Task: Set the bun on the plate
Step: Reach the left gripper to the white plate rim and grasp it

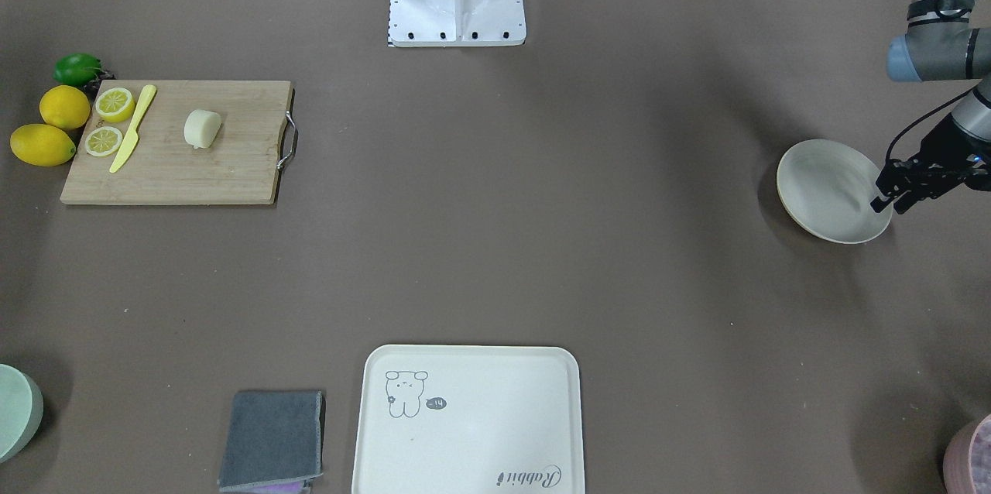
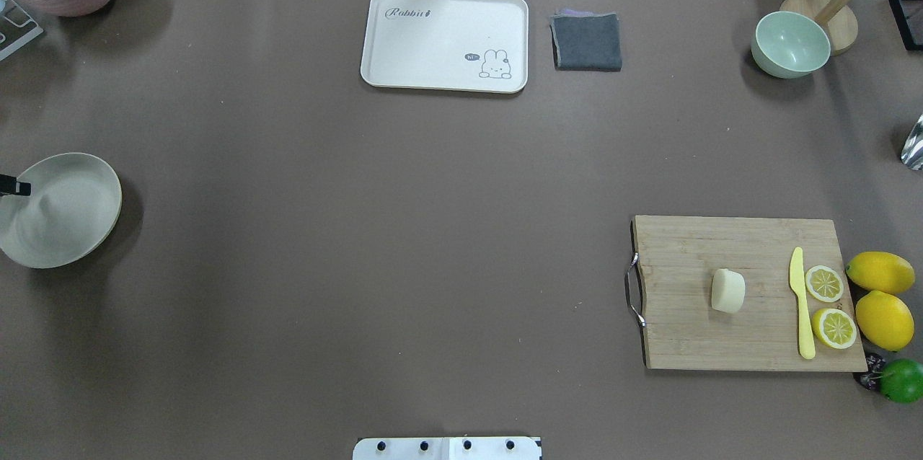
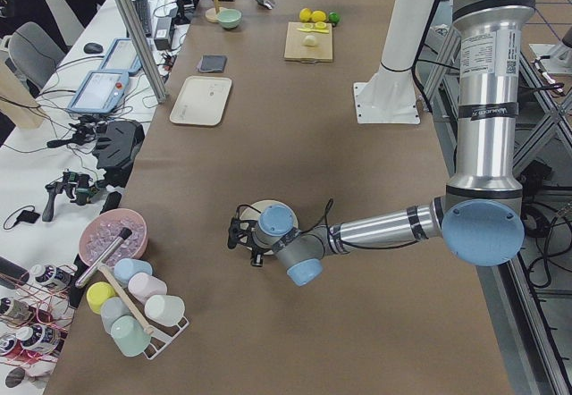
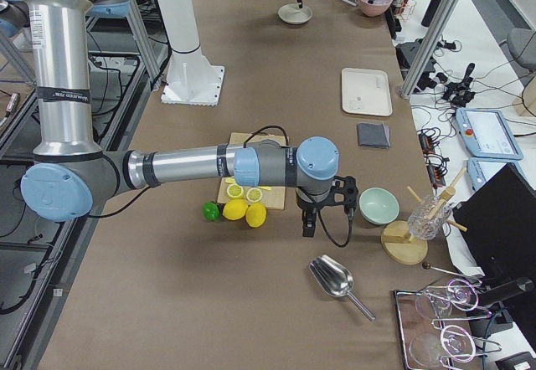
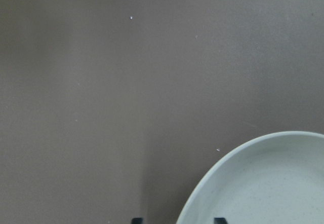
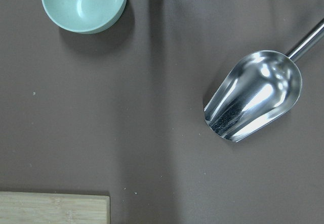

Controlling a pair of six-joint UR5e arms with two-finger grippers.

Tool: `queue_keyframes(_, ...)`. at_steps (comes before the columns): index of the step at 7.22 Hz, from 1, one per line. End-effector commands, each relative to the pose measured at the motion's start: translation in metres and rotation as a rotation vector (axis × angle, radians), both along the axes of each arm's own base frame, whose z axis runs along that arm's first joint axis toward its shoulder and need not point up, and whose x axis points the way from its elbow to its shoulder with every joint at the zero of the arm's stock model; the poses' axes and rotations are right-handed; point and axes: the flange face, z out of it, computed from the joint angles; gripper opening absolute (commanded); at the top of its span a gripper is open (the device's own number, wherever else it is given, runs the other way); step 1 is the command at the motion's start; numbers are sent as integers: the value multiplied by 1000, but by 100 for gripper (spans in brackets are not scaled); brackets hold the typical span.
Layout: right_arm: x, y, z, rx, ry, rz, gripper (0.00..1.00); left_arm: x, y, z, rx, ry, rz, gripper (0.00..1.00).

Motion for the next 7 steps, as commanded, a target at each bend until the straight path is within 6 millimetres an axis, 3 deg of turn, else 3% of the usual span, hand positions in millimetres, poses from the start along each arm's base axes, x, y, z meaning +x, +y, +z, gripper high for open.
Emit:
queue_keyframes(1, 0, 0, 0, 0, 0, 0, 100, -3, 7, 4, 1, 3, 2, 0)
queue_keyframes(4, 0, -3, -4, 7, 0, 1, 100, -3, 18, -9, -30, 108, 105, 0)
queue_keyframes(6, 0, -5, -10, 4, 4, 15, 100, -42, -6, -37, -41, 205, 86, 0)
queue_keyframes(7, 0, -7, -12, 9, 4, 14, 100, -44, -22, -57, -39, 213, 75, 0)
